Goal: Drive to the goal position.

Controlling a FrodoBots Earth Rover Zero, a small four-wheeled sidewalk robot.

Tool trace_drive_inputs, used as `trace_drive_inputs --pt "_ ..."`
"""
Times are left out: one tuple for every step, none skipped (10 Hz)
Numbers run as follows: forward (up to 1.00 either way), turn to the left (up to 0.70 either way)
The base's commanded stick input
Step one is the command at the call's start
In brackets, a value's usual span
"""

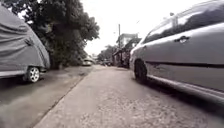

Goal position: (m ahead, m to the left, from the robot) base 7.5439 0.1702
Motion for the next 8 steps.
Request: trace_drive_inputs --pt "1.0 0.27" --pt "1.0 0.05" --pt "1.0 0.0" --pt "1.0 0.15" --pt "1.0 0.11" --pt "1.0 0.0" --pt "1.0 0.06" --pt "1.0 0.27"
